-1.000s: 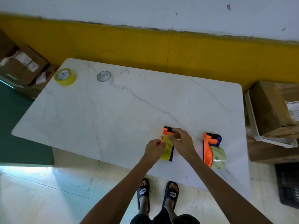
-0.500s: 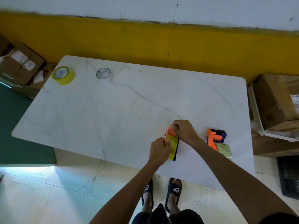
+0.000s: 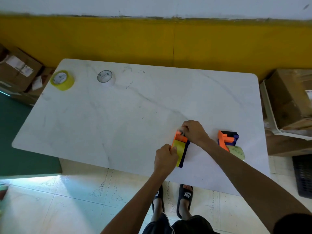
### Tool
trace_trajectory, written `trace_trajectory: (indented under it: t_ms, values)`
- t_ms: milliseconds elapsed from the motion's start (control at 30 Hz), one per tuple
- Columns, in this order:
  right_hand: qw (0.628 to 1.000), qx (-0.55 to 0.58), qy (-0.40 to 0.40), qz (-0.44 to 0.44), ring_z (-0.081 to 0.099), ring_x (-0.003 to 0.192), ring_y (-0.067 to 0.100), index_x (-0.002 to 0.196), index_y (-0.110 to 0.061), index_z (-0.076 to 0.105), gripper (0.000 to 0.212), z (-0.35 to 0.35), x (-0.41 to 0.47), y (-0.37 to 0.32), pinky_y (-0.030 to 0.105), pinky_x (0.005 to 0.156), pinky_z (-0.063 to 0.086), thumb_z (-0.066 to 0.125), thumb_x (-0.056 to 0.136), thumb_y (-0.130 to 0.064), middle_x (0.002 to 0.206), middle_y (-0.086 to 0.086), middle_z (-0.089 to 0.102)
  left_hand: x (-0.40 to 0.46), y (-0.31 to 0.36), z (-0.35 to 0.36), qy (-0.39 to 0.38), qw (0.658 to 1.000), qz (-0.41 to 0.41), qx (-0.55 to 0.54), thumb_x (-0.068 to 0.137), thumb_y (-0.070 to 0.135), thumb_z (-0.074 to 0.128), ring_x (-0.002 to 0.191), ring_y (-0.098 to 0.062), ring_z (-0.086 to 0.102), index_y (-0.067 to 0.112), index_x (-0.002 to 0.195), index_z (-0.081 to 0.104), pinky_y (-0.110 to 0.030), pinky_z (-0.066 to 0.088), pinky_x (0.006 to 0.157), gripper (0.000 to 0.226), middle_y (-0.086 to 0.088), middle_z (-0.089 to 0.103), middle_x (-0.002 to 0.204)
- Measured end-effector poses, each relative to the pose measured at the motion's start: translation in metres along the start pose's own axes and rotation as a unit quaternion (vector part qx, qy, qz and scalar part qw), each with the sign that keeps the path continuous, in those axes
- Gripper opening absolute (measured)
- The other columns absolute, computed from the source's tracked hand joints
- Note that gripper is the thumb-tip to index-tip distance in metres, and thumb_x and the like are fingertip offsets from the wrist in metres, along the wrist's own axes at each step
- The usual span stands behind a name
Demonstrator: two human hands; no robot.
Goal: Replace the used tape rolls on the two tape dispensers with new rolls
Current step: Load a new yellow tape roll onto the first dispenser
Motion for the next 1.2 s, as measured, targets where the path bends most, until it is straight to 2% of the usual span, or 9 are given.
trace_trajectory:
  t_ms: [167,400,500,600,700,800,867,1067,1200]
  values:
    - [0.999,0.014,-0.031,-0.024,0.058,0.064,0.021,0.068,-0.005,0.059,0.023,0.002,-0.013,0.005,0.032,0.06,0.043,0.053,0.091,-0.009,0.065,0.0,0.059,-0.004,0.0,0.002,0.009,1.0,-0.01,0.003,0.096,0.028,0.042,0.054,-0.015,0.046,0.012,0.075,0.049,-0.028,0.032,0.049,0.027,0.001,0.05,0.063]
    - [0.995,-0.094,-0.043,-0.009,0.06,0.076,0.025,0.079,0.002,0.068,0.03,0.004,0.0,0.015,0.034,0.068,0.047,0.062,0.09,-0.024,0.082,0.014,0.068,-0.005,0.001,0.001,0.012,1.0,-0.019,0.012,0.096,0.029,0.041,0.054,-0.014,0.044,0.013,0.075,0.047,-0.027,0.032,0.049,0.027,0.001,0.048,0.063]
    - [0.986,-0.157,-0.054,-0.006,0.064,0.087,0.03,0.067,-0.005,0.064,0.016,0.002,0.012,0.013,0.033,0.067,0.048,0.056,0.081,-0.005,0.084,0.013,0.064,-0.003,0.002,0.001,0.004,1.0,-0.01,0.02,0.097,0.029,0.041,0.054,-0.013,0.044,0.013,0.076,0.048,-0.027,0.033,0.05,0.027,0.002,0.047,0.063]
    - [0.976,-0.204,-0.076,-0.01,0.063,0.09,0.03,0.056,-0.016,0.05,0.027,0.005,0.02,0.01,0.032,0.069,0.049,0.054,0.079,-0.003,0.088,0.012,0.064,0.0,0.002,0.002,-0.004,1.0,-0.004,0.028,0.098,0.03,0.042,0.054,-0.011,0.045,0.012,0.078,0.05,-0.025,0.033,0.048,0.028,0.002,0.048,0.063]
    - [0.969,-0.227,-0.097,-0.009,0.064,0.086,0.03,0.065,-0.006,0.059,0.016,0.011,0.023,0.011,0.036,0.07,0.054,0.051,0.077,0.002,0.091,0.015,0.067,0.001,0.002,0.002,-0.003,0.999,-0.001,0.032,0.098,0.032,0.042,0.055,-0.012,0.046,0.012,0.078,0.051,-0.026,0.034,0.049,0.029,0.002,0.049,0.064]
    - [0.976,-0.2,-0.086,-0.012,0.054,0.081,0.026,0.059,-0.017,0.04,0.029,0.014,0.026,0.013,0.028,0.056,0.038,0.048,0.077,0.004,0.087,0.011,0.057,0.001,0.002,0.003,-0.008,0.999,0.006,0.039,0.098,0.033,0.041,0.057,-0.014,0.047,0.012,0.08,0.051,-0.027,0.034,0.051,0.029,0.0,0.051,0.067]
    - [0.982,-0.169,-0.08,-0.014,0.048,0.08,0.023,0.061,-0.02,0.033,0.032,0.017,0.025,0.012,0.029,0.059,0.033,0.047,0.078,0.004,0.085,0.007,0.05,0.0,0.002,0.004,-0.008,0.999,0.008,0.036,0.098,0.032,0.039,0.056,-0.015,0.047,0.012,0.08,0.05,-0.028,0.036,0.052,0.028,0.0,0.05,0.067]
    - [0.995,-0.091,-0.048,-0.002,0.055,0.077,0.028,0.072,-0.015,0.046,0.018,0.012,0.035,0.032,0.03,0.059,0.036,0.048,0.086,-0.003,0.081,0.006,0.055,-0.004,-0.002,0.004,0.004,0.998,0.01,0.063,0.097,0.031,0.034,0.06,-0.021,0.051,0.011,0.083,0.049,-0.031,0.042,0.054,0.029,-0.002,0.051,0.067]
    - [0.995,-0.095,-0.029,-0.002,0.055,0.08,0.028,0.077,-0.011,0.054,0.015,-0.003,0.044,0.047,0.029,0.066,0.036,0.048,0.089,-0.005,0.088,0.012,0.061,-0.006,-0.003,0.006,-0.003,0.993,0.011,0.116,0.094,0.052,0.033,0.073,-0.025,0.063,0.014,0.091,0.052,-0.039,0.057,0.07,0.043,-0.005,0.063,0.08]
Point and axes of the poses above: each hand's wrist, its own x-axis towards the middle knuckle, its own z-axis out of the palm, y = z × x, the point moved 9 cm from there along x, towards the middle knuckle
